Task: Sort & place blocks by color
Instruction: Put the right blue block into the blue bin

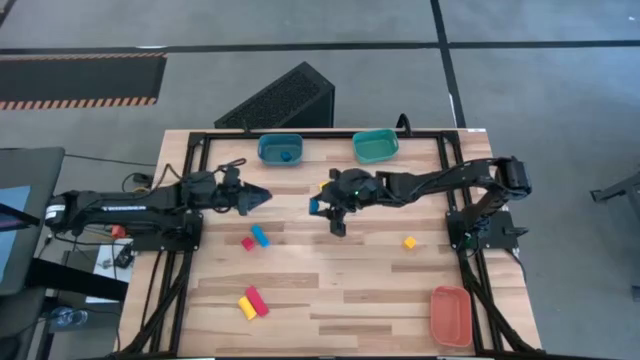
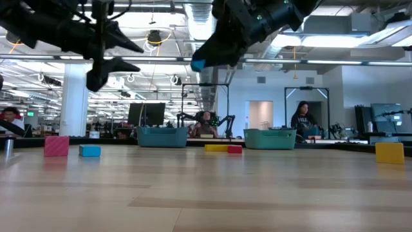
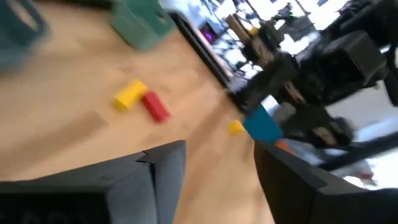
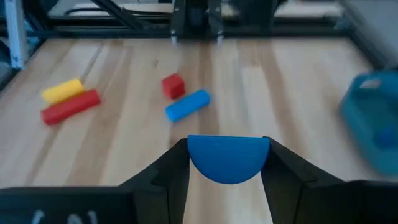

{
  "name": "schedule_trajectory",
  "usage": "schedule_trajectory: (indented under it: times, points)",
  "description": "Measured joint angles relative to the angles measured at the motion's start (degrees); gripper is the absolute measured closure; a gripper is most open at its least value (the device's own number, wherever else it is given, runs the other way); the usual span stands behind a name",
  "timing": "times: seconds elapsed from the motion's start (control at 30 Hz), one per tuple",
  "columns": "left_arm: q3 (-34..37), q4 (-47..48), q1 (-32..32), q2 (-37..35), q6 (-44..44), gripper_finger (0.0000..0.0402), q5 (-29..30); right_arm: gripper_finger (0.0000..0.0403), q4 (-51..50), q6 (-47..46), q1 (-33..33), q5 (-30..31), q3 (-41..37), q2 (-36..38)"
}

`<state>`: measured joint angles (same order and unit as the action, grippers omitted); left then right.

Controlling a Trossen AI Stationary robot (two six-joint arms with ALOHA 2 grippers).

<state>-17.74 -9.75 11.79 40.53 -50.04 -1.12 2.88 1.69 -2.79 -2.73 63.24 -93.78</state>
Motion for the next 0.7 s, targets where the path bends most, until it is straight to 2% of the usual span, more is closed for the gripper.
schedule_trajectory:
  times: [0.17,0.3,0.57,0.7]
  points:
    - [-0.4,-13.1,2.1,9.4,-5.3,0.0161,-5.1,0.0231,0.9,6.9,-0.4,0.3,0.0,0.9]
    - [-2.7,-18.8,3.2,16.5,-5.6,0.0127,-8.0,0.023,-0.4,8.0,0.1,2.8,1.4,0.2]
    - [-12.5,-19.5,3.3,30.8,-3.9,0.0106,-15.6,0.023,-5.9,13.8,0.0,8.0,7.6,-0.9]
    - [-17.1,-19.7,3.3,35.0,-2.3,0.0106,-16.7,0.023,-8.4,16.8,-0.3,8.2,8.9,-0.7]
